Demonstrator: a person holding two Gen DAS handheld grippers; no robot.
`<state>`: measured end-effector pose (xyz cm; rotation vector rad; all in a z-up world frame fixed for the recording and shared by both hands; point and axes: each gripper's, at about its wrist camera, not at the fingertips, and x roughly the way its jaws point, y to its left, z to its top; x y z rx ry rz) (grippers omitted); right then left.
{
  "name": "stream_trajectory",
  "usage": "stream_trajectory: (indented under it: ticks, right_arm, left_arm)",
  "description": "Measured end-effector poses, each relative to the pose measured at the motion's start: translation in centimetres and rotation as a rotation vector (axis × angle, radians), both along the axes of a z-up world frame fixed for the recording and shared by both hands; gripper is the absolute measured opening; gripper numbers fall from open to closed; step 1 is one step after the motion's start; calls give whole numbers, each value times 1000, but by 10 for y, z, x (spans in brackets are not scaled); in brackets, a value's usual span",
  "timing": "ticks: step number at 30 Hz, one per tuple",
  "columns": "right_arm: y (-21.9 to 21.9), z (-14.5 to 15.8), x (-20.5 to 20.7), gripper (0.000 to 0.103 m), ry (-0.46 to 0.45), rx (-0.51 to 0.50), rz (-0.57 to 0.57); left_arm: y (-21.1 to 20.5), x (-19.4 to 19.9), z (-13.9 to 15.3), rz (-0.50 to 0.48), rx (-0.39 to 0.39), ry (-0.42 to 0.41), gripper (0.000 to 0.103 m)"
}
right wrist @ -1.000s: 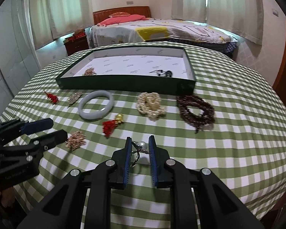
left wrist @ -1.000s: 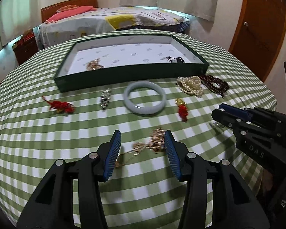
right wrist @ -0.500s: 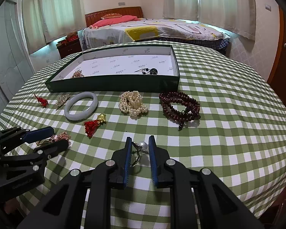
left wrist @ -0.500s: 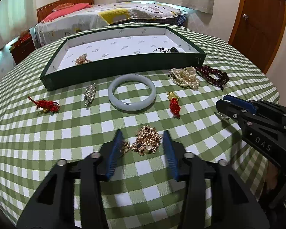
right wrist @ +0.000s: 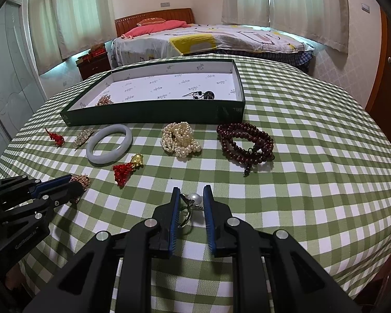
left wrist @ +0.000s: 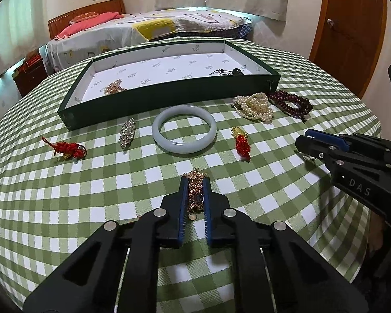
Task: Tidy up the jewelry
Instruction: 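Close the left tool on the gold chain necklace, then carry the gold chain into the tray with the left tool while the right tool drops the ring there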
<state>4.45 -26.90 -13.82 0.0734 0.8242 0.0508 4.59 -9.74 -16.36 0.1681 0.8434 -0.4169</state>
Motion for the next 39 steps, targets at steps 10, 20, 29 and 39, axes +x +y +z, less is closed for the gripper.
stream_trajectory:
  ticks: [10,20,29,39]
  right_arm:
    - [-2,5,-3,19,-26,11,-10]
    - [3,22,-5,19,-67,0,3]
    - [4,47,-3,19,-124,-3,9]
    - [5,75,13,19,-183,9,15]
  left_arm:
    - [19,-3,19,46,-35,-65,10]
    - [37,-2,49,99,-65,-159,10]
    - [45,2,79,122,-114,-215,10]
    - [38,16,119,100,-173,-284,9]
